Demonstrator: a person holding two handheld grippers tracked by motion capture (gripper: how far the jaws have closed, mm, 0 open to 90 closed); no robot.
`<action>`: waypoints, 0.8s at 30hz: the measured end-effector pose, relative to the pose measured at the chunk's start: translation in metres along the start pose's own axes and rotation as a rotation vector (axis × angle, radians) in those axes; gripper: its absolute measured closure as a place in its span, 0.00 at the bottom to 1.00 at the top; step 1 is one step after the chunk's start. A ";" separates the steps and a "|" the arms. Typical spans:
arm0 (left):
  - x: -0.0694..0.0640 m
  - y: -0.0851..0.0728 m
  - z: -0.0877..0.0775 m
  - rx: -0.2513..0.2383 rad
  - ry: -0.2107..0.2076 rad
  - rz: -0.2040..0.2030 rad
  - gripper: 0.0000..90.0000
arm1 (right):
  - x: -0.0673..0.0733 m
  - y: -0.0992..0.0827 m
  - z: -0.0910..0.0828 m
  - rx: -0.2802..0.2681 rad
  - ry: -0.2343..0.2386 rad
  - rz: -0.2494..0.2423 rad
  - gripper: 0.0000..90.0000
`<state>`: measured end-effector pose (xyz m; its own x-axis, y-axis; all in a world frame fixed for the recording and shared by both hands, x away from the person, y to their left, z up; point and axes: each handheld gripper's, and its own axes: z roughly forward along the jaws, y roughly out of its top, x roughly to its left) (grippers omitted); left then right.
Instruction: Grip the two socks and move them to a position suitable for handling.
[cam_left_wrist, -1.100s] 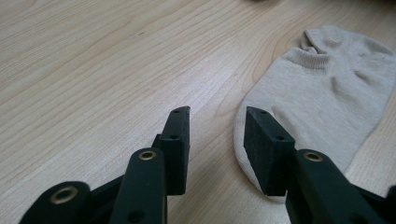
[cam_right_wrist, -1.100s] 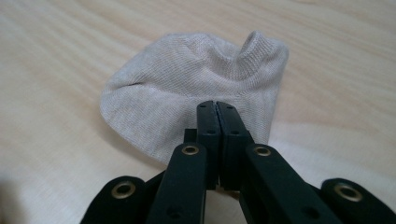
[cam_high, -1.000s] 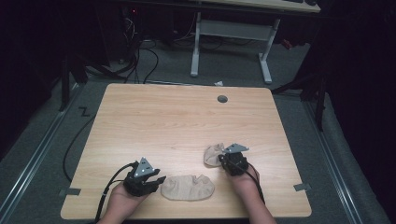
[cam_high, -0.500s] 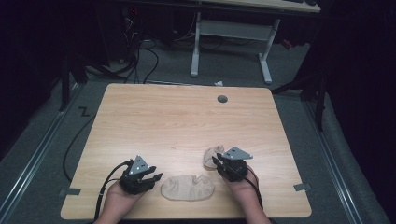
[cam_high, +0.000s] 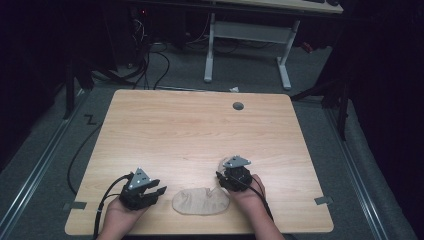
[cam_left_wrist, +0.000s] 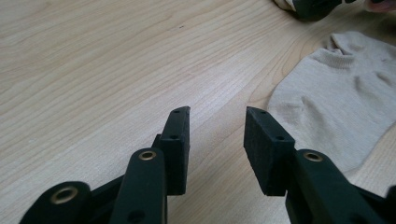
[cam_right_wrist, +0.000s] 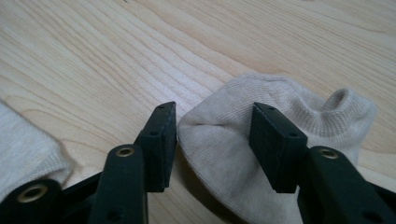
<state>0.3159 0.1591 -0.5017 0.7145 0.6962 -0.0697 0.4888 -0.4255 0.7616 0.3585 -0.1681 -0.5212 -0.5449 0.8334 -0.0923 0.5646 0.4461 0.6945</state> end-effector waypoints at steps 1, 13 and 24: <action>0.000 0.000 -0.001 0.000 -0.003 0.003 0.68 | 0.001 0.000 0.001 0.003 -0.006 -0.009 0.64; -0.004 0.005 0.001 -0.004 -0.002 0.012 0.68 | -0.002 0.000 -0.021 -0.091 -0.017 -0.007 0.92; -0.012 0.019 0.016 -0.005 -0.038 0.043 0.68 | -0.016 -0.010 -0.048 -0.205 0.003 0.088 0.91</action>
<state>0.3249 0.1334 -0.4971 0.7530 0.6552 -0.0612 0.4549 -0.4511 0.7678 0.3314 -0.2014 -0.4925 -0.5013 0.8649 -0.0233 0.4724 0.2962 0.8301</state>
